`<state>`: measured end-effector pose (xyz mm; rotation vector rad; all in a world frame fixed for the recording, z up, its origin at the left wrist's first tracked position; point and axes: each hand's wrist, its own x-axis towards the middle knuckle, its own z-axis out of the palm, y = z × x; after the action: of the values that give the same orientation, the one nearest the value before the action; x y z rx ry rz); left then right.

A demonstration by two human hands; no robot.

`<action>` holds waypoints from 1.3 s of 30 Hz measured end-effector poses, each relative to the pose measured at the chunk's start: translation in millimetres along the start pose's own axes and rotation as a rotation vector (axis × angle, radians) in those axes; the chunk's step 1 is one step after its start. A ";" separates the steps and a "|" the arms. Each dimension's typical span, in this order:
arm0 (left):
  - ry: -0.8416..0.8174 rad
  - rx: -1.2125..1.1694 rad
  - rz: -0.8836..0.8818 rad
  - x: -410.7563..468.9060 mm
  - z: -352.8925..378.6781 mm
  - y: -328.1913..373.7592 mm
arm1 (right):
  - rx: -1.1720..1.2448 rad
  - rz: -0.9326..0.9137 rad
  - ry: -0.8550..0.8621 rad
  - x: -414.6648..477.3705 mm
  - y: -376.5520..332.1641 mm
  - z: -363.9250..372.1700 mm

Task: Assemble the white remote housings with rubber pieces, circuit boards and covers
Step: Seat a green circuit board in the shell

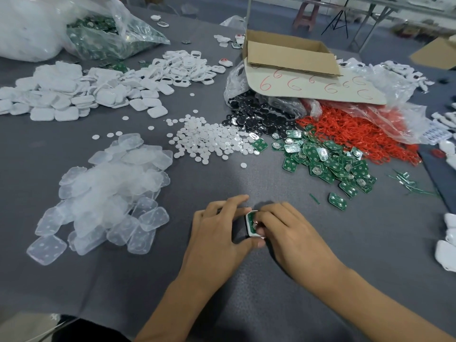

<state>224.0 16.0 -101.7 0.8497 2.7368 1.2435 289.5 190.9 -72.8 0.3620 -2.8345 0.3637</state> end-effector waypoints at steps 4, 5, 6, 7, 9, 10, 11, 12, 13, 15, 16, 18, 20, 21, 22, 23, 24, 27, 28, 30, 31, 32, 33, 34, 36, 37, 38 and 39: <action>-0.007 0.008 0.003 0.9 0.1 0.1 | 0.057 0.038 0.025 2.1 -1.5 -1.3; -0.006 0.009 0.000 1.1 0.3 -0.1 | 0.064 0.053 0.018 4.0 -2.3 -2.9; -0.004 0.009 -0.002 1.4 0.8 0.0 | 0.070 0.068 0.006 5.7 -3.0 -5.0; -0.001 0.011 -0.005 1.6 1.3 0.2 | 0.079 0.082 -0.007 7.6 -3.4 -7.6; 0.004 0.015 -0.008 2.1 1.9 0.6 | 0.095 0.103 -0.041 12.1 -3.8 -13.1; 0.003 0.016 -0.007 2.5 2.2 0.5 | 0.098 0.109 -0.060 14.4 -3.7 -15.5; -0.001 0.016 -0.007 2.4 2.5 0.5 | 0.096 0.111 -0.077 16.2 -4.0 -17.4; -0.003 0.015 -0.007 2.2 2.8 0.4 | 0.097 0.113 -0.088 17.8 -4.4 -18.6; -0.001 0.014 -0.005 2.2 3.1 0.3 | 0.100 0.118 -0.096 19.0 -4.8 -19.1; 0.002 0.015 -0.007 1.6 3.4 0.6 | 0.109 0.126 -0.100 19.9 -5.0 -18.4; 0.005 0.019 -0.007 1.4 3.5 0.9 | 0.112 0.129 -0.091 19.0 -4.9 -17.5; 0.007 0.033 -0.003 0.7 3.1 1.5 | 0.148 0.142 -0.052 14.9 -5.0 -15.2; 0.011 0.052 0.008 0.0 2.9 2.0 | 0.197 0.159 0.019 8.5 -7.0 -12.7; 0.013 0.060 0.012 -0.6 2.5 2.2 | 0.210 0.175 0.052 5.4 -8.9 -11.1; 0.013 0.064 0.016 -0.7 2.0 2.6 | 0.219 0.199 0.076 2.7 -10.6 -9.4; 0.010 0.064 0.017 -0.9 1.6 3.1 | 0.229 0.224 0.091 0.3 -11.9 -7.9; 0.007 0.061 0.016 -1.0 1.1 3.4 | 0.236 0.243 0.100 -1.4 -12.7 -6.7; 0.001 0.053 0.017 -1.2 -0.3 4.1 | 0.245 0.264 0.112 -5.0 -13.8 -5.4; -0.001 0.054 0.019 -1.5 -0.6 4.7 | 0.250 0.266 0.111 -6.1 -13.5 -5.7; -0.005 0.052 0.021 -1.3 -1.2 5.7 | 0.264 0.273 0.113 -7.7 -12.9 -6.7; -0.006 0.049 0.020 -1.1 -1.3 6.0 | 0.272 0.282 0.118 -8.6 -12.3 -7.2; -0.006 0.043 0.017 -1.0 -1.6 6.4 | 0.278 0.295 0.128 -9.6 -11.5 -7.9; -0.007 0.037 0.015 -0.8 -2.0 6.7 | 0.283 0.313 0.140 -10.4 -10.4 -8.6; -0.010 0.032 0.013 -0.6 -2.3 7.0 | 0.290 0.335 0.151 -11.5 -9.3 -9.2; -0.024 0.026 0.007 -0.8 -3.1 8.0 | 0.311 0.383 0.175 -13.3 -8.2 -9.4; -0.032 0.024 0.002 -0.9 -3.7 8.4 | 0.322 0.404 0.192 -14.2 -8.3 -8.9; -0.038 0.021 -0.002 -1.6 -4.4 8.9 | 0.331 0.425 0.210 -14.7 -9.2 -8.3; -0.041 0.016 -0.006 -1.7 -4.9 9.7 | 0.336 0.443 0.232 -14.9 -10.6 -8.0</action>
<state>228.9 17.0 -91.8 0.8582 2.7194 1.1912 308.1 186.4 -67.3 -0.2444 -2.5980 0.9101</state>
